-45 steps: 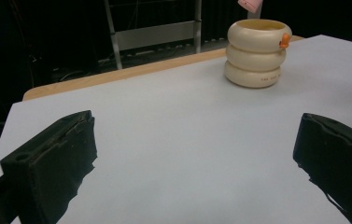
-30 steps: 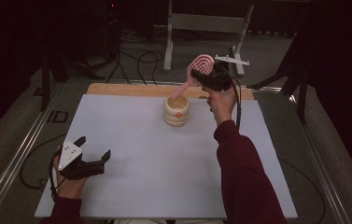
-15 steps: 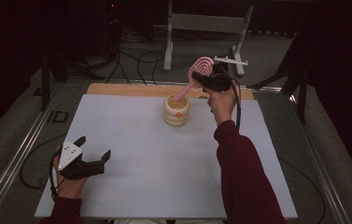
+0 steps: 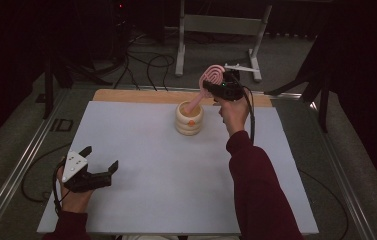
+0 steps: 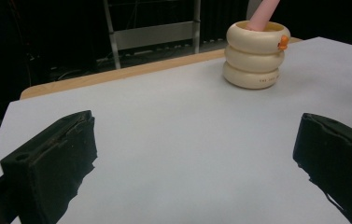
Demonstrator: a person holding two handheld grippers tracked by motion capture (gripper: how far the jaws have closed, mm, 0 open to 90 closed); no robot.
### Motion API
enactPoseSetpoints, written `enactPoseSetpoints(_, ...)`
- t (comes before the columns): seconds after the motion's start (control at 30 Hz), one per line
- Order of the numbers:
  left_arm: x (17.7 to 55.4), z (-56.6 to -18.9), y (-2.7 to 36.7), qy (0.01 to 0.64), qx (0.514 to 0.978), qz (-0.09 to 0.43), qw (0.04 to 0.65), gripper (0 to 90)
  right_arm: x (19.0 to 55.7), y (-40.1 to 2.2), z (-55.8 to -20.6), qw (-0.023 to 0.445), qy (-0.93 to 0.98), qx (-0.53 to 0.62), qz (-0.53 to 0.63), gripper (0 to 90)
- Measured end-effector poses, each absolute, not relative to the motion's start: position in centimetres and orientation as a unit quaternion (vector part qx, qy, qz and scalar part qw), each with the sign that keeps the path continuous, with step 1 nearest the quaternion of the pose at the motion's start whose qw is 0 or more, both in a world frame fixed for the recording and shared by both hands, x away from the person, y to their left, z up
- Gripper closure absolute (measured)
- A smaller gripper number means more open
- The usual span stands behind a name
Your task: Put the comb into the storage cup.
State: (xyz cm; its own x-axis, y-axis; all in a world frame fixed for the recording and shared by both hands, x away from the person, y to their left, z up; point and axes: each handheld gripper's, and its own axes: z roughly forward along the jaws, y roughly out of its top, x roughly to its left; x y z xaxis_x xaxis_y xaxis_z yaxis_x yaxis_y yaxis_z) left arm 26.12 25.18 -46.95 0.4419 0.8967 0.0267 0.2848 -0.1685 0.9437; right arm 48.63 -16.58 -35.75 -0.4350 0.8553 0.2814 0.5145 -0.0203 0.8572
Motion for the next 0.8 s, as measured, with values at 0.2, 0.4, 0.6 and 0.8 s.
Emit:
enactPoseSetpoints(0.2,26.1,-46.9,25.2,0.425,0.696,0.314,0.485,0.2,48.8,-16.3,-36.5,0.166,0.681,0.510,0.499,63.0)
enactPoseSetpoints(0.4,26.2,-47.0,25.2,0.425,0.696,0.314,0.485,0.2,48.9,-16.2,-36.9,0.163,0.681,0.513,0.496,63.0)
enactPoseSetpoints(0.6,26.2,-47.0,25.2,0.426,0.697,0.314,0.485,0.2,49.2,-15.9,-38.0,0.157,0.682,0.521,0.488,63.0)
enactPoseSetpoints(0.8,26.1,-46.9,25.4,0.426,0.695,0.317,0.485,0.2,49.2,-15.5,-38.5,0.152,0.682,0.524,0.487,63.0)
